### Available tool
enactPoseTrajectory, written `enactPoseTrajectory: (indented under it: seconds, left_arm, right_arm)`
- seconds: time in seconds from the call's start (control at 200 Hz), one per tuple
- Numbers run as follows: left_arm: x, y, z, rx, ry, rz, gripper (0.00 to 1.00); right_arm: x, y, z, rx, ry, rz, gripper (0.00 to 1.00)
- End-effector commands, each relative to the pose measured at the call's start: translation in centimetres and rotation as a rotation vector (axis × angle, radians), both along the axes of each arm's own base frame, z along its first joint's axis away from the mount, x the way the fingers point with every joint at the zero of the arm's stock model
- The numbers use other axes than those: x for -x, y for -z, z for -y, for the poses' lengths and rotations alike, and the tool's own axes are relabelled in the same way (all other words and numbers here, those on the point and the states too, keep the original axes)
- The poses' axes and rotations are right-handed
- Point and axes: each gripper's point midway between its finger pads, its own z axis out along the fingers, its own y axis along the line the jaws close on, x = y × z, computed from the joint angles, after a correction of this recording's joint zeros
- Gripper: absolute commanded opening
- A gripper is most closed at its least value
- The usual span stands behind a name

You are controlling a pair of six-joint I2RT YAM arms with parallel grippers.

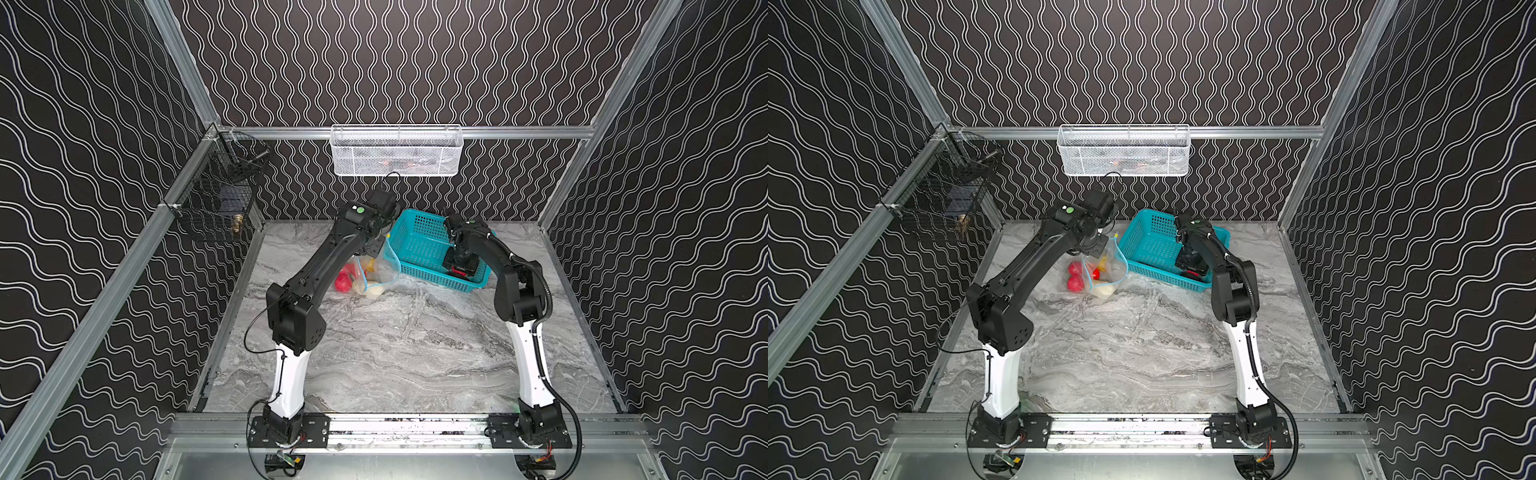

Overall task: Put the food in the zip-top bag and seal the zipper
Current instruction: 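Lower the right gripper around the red apple and close on it, then lift the red apple out of the basket with the right gripper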

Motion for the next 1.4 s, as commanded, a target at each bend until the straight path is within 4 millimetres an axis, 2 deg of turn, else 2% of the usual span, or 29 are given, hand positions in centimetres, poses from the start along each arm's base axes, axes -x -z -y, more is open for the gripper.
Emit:
enactPoseTrajectory:
  seconds: [0.0, 0.285, 0.671, 1.131, 1.396]
  left_arm:
    - [-0.1, -0.5, 0.1, 0.012, 0.002, 0.018, 0.00]
    - [0.1, 0.0, 0.1, 0.014, 0.005, 0.006, 0.00]
    - [0.1, 0.4, 0.7, 0.033, 0.007, -0.019, 0.00]
    - [0.3, 0.8, 0.5, 0.028, 0.013, -0.022, 0.00]
    - [0.1, -0.1, 0.4, 0.028, 0.004, -0.006, 0.00]
  right_arm:
    - [0.2, -0.1, -0.4, -0.028, 0.002, -0.008, 0.63]
    - [-0.2, -0.5, -1.2, -0.099, 0.000, 0.024, 0.56]
    - [-1.2, -1.4, -2.8, -0.215, -0.006, 0.066, 0.54]
    - [-1.4, -5.2, -3.7, -0.325, 0.037, 0.204, 0.54]
    - [-1.6, -7.7, -4.3, -0.383, 0.049, 0.270, 0.53]
